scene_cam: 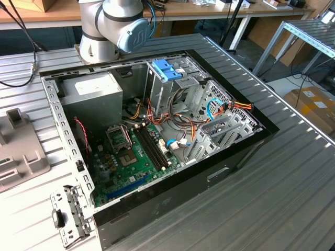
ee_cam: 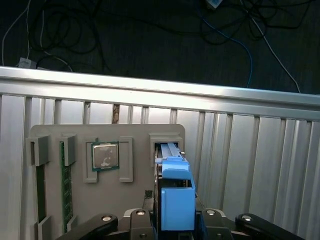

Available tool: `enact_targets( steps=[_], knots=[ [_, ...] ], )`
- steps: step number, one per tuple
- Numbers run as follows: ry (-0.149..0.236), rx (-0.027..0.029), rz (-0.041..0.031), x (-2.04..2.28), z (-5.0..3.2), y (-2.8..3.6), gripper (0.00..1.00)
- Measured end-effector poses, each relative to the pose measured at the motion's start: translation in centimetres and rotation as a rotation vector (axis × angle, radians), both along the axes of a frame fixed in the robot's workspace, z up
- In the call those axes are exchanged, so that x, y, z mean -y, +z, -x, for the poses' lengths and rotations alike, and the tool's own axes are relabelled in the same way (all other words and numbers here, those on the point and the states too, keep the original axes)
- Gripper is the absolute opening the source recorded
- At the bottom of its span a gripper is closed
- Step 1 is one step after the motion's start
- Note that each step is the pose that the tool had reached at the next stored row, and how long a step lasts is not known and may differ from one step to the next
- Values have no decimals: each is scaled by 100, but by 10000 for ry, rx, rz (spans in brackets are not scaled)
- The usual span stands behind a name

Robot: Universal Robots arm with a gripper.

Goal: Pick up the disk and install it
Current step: 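Pick up the disk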

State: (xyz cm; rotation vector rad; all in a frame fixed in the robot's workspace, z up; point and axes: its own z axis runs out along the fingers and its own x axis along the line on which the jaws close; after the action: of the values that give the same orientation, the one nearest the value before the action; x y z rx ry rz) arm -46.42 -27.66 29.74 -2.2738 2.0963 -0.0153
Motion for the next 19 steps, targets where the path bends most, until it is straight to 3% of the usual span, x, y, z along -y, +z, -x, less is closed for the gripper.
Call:
enact_targets(
  steps=[7, 19],
  knots=[
    [0, 1, 0, 0, 6, -1, 37],
    [0, 0, -27, 0, 6, 60, 37]
  ],
)
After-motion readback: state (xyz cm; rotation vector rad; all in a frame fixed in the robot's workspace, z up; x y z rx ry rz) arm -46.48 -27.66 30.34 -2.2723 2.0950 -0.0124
